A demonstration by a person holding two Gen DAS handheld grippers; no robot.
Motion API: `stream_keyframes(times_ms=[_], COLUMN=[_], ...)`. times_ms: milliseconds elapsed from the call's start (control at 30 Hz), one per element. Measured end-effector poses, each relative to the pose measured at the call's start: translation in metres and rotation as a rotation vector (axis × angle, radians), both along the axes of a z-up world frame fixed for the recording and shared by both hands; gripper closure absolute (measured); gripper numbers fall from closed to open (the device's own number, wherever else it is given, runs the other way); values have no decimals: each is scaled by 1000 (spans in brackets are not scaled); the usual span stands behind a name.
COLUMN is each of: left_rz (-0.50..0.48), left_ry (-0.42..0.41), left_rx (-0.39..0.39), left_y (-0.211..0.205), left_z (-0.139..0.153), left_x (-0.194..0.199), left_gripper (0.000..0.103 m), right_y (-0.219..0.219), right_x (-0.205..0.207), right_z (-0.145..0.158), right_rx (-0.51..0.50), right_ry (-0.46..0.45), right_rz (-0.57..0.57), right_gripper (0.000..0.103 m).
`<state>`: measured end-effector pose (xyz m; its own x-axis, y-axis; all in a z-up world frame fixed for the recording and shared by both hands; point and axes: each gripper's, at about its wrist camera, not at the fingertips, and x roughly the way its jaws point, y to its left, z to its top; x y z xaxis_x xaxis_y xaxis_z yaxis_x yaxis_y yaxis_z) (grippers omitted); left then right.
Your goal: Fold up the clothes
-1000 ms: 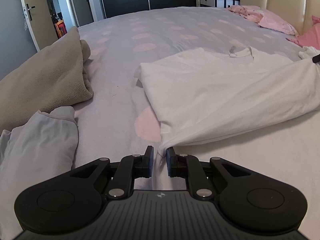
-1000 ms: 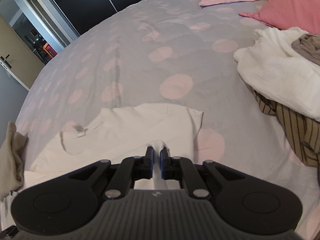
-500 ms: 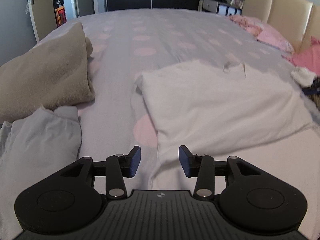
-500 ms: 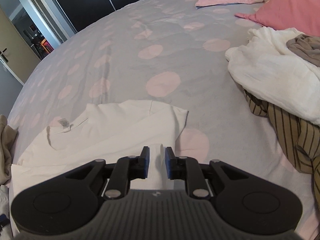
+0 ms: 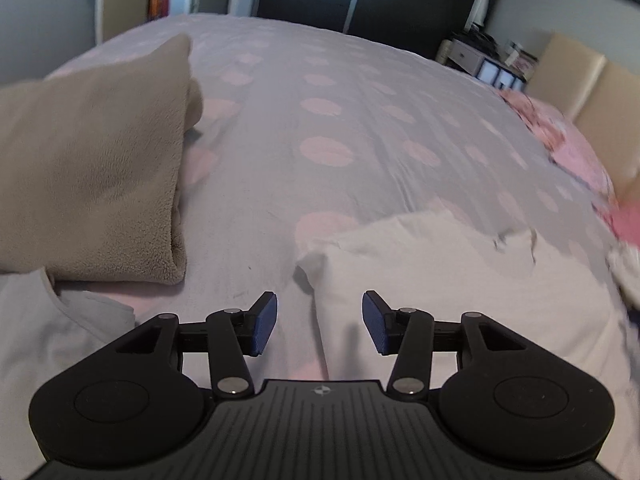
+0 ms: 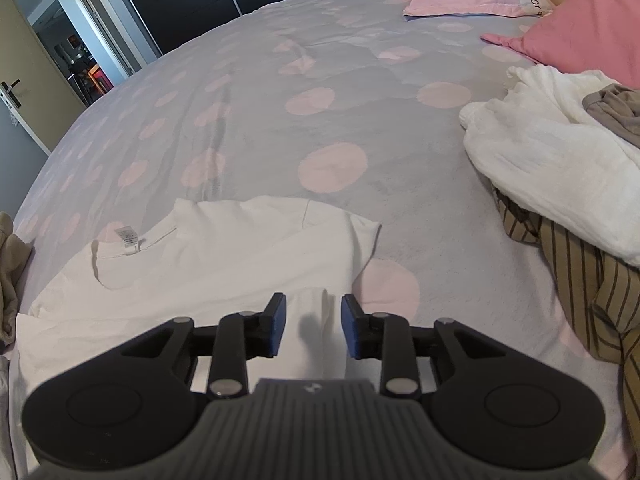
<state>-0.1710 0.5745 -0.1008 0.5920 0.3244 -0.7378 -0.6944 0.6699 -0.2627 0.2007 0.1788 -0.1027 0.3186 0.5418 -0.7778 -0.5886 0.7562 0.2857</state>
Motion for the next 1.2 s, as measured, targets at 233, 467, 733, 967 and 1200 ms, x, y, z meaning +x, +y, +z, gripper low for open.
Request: stream_keyframes(times_ms=[233,467,733,967,1200], left_rz=[103,61,-48,-145,-205], left_ry=[18,252,492,730,667], left_rx=[-242,-338,-426,-69,139], left_y=[54,79,91,63,44], left_z=[-8,-16,-32,-36,-26], left_x=[31,69,114,150,144], left_gripper=[59,59,83,103,103], right_y=[3,17,22,13,0], right_x=[0,-5,-7,-4,1], right_z=[2,0,-3,-1,1], right_rx=[6,6,-18,-15,-10], right_ry=[-4,-4,-7,-7,-9], right_rz=[19,47,66,68,59], right_gripper=[69,68,67,66,64])
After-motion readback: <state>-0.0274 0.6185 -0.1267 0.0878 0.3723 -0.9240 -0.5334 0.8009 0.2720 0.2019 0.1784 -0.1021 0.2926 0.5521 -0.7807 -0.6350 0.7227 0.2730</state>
